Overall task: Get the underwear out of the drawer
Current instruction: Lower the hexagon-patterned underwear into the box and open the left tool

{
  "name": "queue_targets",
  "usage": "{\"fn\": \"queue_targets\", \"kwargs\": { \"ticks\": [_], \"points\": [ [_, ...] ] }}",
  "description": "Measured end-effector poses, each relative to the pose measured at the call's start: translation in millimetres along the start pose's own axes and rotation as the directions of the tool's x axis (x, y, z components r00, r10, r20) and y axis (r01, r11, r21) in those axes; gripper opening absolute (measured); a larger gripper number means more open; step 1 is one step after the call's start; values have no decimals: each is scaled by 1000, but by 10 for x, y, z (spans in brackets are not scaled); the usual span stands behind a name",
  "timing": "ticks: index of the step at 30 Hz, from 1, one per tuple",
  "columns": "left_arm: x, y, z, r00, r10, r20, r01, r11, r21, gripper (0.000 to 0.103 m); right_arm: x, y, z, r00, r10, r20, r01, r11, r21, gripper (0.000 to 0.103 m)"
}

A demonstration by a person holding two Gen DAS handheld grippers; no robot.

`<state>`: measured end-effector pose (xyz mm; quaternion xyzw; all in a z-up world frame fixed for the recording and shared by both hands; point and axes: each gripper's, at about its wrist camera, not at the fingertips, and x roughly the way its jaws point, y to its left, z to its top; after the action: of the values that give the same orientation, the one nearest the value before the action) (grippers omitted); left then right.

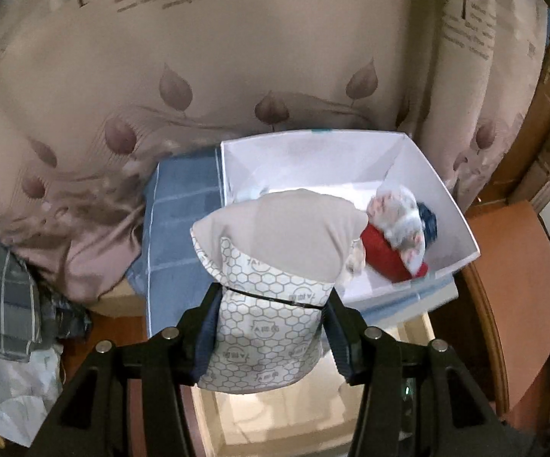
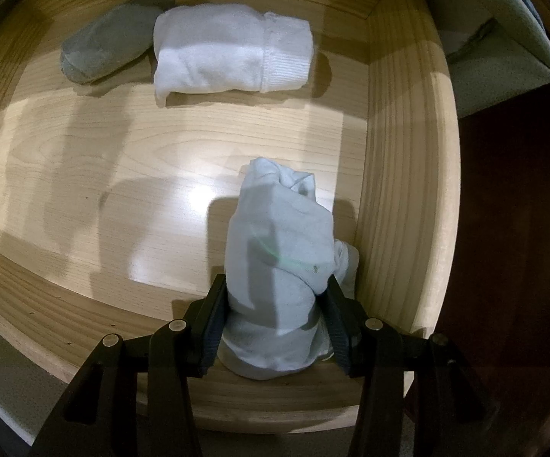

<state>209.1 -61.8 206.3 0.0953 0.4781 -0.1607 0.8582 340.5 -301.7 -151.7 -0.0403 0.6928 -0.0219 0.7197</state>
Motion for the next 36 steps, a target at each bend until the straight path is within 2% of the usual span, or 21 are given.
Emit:
{"fn": "queue_targets", "kwargs": {
  "ticks": [7,13,18,22,24,32,36],
  "points": [
    [284,-44,446,999,28,22,-28,1000,4,51,12,21,6,1000,1,1,-1,1000,-4,46],
    [711,-27,631,999,25,-27,-26,1000,-13,51,17,22,10,1000,2,2,-2,1000,-2,46],
    [1004,-38,614,996,51,-72,-51,999,2,50,33,-25,30,1000,4,4,-4,1000,-2,46],
    [1232,-55,543,994,43,-100,-43,999,4,49,45,-49,4,1000,8,9,-8,1000,2,46],
    [1278,-81,527,994,56,-95,-55,998,14,49,46,-51,6,1000,8,10,-8,1000,1,45],
    [1271,-55,549,995,41,-92,-42,999,-7,50,81,2,12,1000,4,9,-4,1000,0,45],
    [1209,-54,555,996,30,-88,-31,999,-9,55,78,-9,12,1000,4,9,-4,1000,0,45]
  ]
}}
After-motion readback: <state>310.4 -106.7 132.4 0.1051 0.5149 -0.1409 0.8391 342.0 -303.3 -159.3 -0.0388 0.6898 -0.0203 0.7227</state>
